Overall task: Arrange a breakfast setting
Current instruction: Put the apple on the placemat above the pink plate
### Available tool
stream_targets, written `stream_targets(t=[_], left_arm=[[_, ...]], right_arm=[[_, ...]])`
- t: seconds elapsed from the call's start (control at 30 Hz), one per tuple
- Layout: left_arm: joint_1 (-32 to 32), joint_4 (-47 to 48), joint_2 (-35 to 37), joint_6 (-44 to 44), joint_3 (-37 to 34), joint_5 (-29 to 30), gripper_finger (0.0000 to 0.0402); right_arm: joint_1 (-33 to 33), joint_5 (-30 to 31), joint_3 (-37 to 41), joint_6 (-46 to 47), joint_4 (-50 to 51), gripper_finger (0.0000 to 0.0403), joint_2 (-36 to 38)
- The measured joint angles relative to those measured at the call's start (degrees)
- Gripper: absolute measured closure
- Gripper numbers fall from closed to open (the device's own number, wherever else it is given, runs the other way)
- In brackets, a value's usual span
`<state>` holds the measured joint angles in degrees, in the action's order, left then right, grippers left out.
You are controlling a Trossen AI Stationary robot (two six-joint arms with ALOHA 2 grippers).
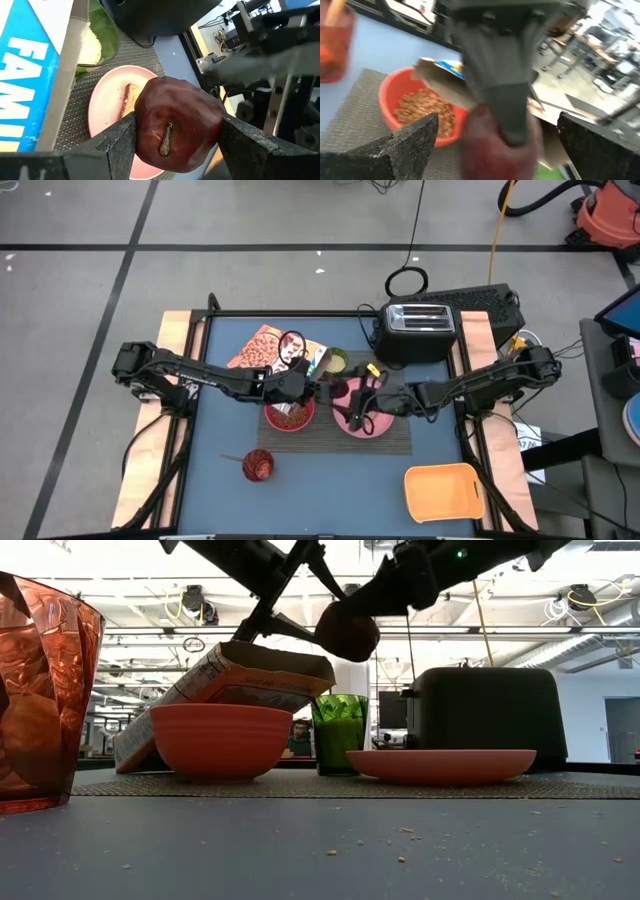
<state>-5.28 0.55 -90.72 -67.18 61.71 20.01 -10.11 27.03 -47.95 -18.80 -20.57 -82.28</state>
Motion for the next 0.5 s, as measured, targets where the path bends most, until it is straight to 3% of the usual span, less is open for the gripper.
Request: stream_targets(t=[0.17,0.5], left_arm=[[0.00,1.03,0.00,-0.61,0.00,0.15,0.0155],[0.00,0.99,0.00,-1.03,0.00,3.05,0.0155]], right_arm=[[-0.02,4.51,0.00,0.25,0.23,0.0012,0.04],[-0.02,4.50,0.00,7.64,2.31,0.0012,0.04]])
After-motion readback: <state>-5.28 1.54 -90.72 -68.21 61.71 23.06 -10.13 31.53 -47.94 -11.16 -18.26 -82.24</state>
